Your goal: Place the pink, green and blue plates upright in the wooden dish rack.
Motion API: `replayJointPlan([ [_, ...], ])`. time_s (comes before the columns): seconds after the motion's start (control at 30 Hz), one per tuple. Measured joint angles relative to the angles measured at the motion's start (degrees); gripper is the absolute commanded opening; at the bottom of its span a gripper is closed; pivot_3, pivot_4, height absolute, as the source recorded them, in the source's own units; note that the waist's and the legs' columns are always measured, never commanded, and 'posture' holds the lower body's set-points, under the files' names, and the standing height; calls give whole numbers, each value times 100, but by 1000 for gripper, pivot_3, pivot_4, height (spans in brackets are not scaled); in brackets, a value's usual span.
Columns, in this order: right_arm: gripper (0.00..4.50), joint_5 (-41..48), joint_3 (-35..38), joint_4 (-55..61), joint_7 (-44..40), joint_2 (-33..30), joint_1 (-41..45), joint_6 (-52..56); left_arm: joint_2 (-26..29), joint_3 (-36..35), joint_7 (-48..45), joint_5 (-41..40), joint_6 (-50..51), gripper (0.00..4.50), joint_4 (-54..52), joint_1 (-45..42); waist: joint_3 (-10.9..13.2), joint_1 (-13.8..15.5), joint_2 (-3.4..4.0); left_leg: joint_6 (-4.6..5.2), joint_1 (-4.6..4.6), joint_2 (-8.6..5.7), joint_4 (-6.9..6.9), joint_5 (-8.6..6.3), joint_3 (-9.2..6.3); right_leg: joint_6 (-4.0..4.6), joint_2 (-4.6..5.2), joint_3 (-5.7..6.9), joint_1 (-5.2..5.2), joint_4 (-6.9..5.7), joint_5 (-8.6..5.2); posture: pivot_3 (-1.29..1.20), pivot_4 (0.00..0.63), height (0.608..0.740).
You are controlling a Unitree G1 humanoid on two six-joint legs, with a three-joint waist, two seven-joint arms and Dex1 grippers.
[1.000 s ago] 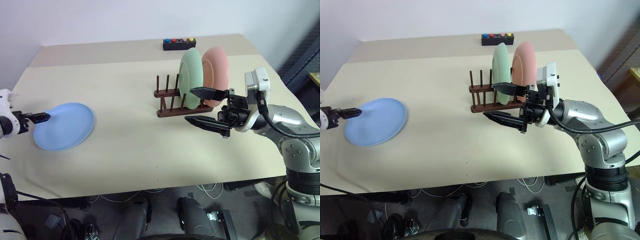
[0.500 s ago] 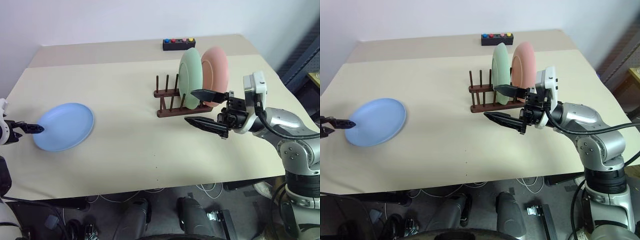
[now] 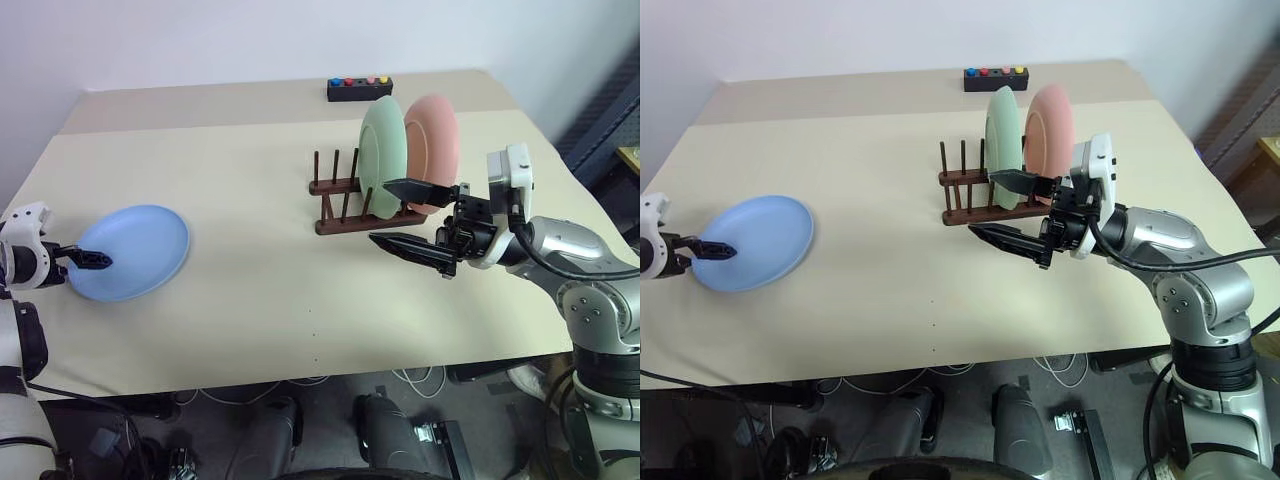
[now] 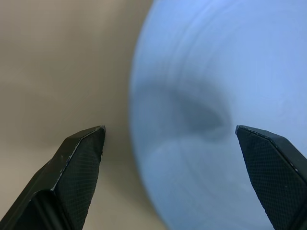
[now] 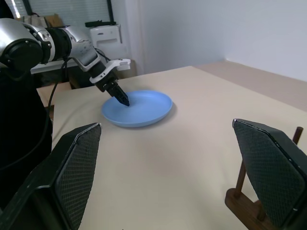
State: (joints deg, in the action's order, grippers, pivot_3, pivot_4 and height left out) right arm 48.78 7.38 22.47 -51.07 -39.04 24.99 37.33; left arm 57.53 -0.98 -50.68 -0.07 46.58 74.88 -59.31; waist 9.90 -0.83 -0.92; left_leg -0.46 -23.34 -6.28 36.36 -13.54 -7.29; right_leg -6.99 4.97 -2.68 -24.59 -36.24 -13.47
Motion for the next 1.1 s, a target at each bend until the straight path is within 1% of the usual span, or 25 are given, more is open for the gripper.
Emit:
replayJointPlan([
  [0.03, 4500, 0, 0, 0, 3, 0, 0, 0, -18, -6, 17, 9, -7, 3693, 0, -5, 0, 1, 0, 0, 0, 0, 0, 0, 0, 0, 0, 0, 0, 0, 0, 0, 150, 740],
  [0.07, 4500, -1, 0, 0, 6, -1, 0, 0, -28, -21, 31, 9, -11, 3246, 0, -5, 0, 1, 0, 0, 0, 0, 0, 0, 0, 0, 0, 0, 0, 0, 0, 0, 150, 740],
  [0.23, 4500, -13, 0, 0, 21, -7, 0, -1, -67, -90, 112, 8, 19, 640, -1, -15, 0, 17, 0, 0, 0, -2, 2, 0, 0, 0, 1, 0, 2, 0, 0, 0, 150, 740],
  [0.27, 4500, -20, 0, 0, 23, -13, 0, -2, -63, -147, 112, 0, 32, 228, -1, -39, -1, 26, 1, 0, 0, -2, 5, 0, 0, 0, 2, 1, 3, 0, 0, 0, 150, 740],
  [0.3, 4500, -25, 0, -1, 26, -18, -1, -2, -46, -211, 103, -18, 54, 26, -2, -96, -3, 36, 2, 0, 0, -3, 8, 0, 0, 0, 2, 2, 6, 0, 0, 0, 150, 740],
  [0.5, 4500, -33, 0, -1, 40, -18, -5, -8, -90, -377, 135, -71, 241, 26, 3, -125, -6, 23, 2, 1, 3, -4, 15, 0, -1, -1, 2, 3, 12, -3, 0, 0, 150, 740],
  [0.67, 4500, -99, -9, -8, 30, -16, -3, -37, -151, -774, 75, -347, 570, 26, 2, -132, -6, 24, 2, 1, 2, -4, 17, 0, -2, -1, 2, 4, 11, -5, 0, 0, 150, 740],
  [0.97, 4500, -311, -124, -20, -2, 87, 122, -216, -161, -1780, -229, -1327, 1293, 26, -198, -315, -4, -17, -2, 0, 0, -1, 18, 0, -3, -1, -2, 4, 5, -10, 0, 0, 150, 740],
  [1.03, 4500, -554, -267, -25, -2, 96, 197, -370, -189, -1942, -158, -1502, 1416, 26, -346, -332, -4, -26, -2, 0, 0, 0, 17, 0, -2, -1, -2, 4, 2, -11, 0, 0, 150, 740],
  [1.1, 4500, -885, -446, -56, 11, 111, 337, -587, -361, -2175, -7, -1708, 1451, 26, -589, -339, -4, -19, -2, -1, 0, 0, 19, 0, -2, -1, -1, 3, 1, -14, 0, 0, 150, 740],
])
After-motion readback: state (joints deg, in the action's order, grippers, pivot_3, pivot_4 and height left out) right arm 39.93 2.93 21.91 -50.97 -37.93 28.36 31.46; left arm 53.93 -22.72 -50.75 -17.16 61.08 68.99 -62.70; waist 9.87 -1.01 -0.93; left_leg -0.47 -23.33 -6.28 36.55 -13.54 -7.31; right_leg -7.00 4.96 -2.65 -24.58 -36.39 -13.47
